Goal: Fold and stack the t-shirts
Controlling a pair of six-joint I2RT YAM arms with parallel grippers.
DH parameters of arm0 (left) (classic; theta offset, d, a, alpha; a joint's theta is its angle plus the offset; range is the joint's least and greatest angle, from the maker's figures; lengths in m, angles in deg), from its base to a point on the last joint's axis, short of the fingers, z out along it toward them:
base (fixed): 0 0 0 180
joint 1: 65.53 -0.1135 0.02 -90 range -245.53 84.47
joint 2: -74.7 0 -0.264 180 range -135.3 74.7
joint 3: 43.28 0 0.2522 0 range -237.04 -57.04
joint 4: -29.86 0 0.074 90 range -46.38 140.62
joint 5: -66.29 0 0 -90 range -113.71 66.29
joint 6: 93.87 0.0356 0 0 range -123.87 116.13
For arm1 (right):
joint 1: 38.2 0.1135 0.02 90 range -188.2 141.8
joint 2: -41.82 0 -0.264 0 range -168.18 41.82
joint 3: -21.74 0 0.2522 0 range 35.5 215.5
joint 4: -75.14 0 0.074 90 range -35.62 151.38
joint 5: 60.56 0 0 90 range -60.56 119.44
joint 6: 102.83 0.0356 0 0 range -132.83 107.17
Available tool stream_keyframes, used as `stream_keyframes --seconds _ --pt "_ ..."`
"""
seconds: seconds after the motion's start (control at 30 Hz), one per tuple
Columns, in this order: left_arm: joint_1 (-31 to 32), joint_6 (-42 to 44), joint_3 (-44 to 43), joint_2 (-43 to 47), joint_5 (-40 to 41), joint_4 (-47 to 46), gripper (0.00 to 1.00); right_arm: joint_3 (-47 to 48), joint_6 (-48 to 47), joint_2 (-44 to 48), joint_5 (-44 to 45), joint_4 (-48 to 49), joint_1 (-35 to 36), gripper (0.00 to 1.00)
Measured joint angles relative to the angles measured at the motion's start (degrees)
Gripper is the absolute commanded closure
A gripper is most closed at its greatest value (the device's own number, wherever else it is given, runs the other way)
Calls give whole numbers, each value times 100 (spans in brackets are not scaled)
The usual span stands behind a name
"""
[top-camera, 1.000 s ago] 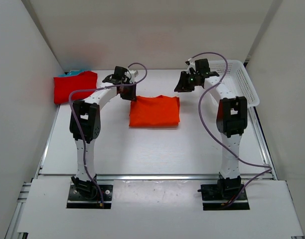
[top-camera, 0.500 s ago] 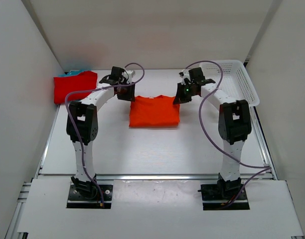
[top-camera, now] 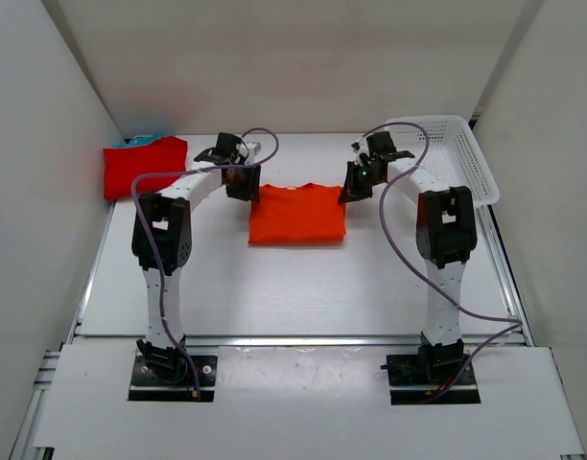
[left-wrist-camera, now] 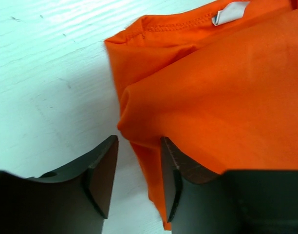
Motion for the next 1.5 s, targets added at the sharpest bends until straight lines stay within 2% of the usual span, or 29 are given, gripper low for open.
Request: stream_keyframes --seconds 0.17,0.2,0.23,0.3,0.33,0.43,0.67,0.87,1.2,1.27,1.37,1.5 --pt "-48 13 87 177 4 20 39 -9 0 50 4 -33 -2 92" --pt "-46 9 177 286 -15 17 35 -42 17 96 4 -31 17 88" --pt "-46 15 302 415 -68 7 30 -105 37 173 4 -15 35 79" --pt "-46 22 616 732 -192 13 7 -385 120 422 4 42 70 65" --pt "-44 26 793 892 -258 33 1 -538 166 564 2 39 83 56" --pt "-37 -20 1117 1152 -380 136 1 -892 310 874 -7 96 90 46" --pt "4 -94 1366 791 -507 278 2 -1143 492 848 4 149 -101 44" --pt "17 -229 1303 562 -723 234 2 -1034 590 382 -33 136 -94 44" --pt "9 -566 1128 291 -1497 -11 1 -442 660 -184 -363 -55 57 55" --pt "9 -621 1025 190 -1652 -24 4 -424 660 -212 -407 -57 90 57" --pt "9 -693 866 24 -1897 -35 17 -422 662 -225 -468 -61 96 57" --pt "2 -743 741 -225 -2221 -107 51 -422 645 -227 -494 -74 107 58"
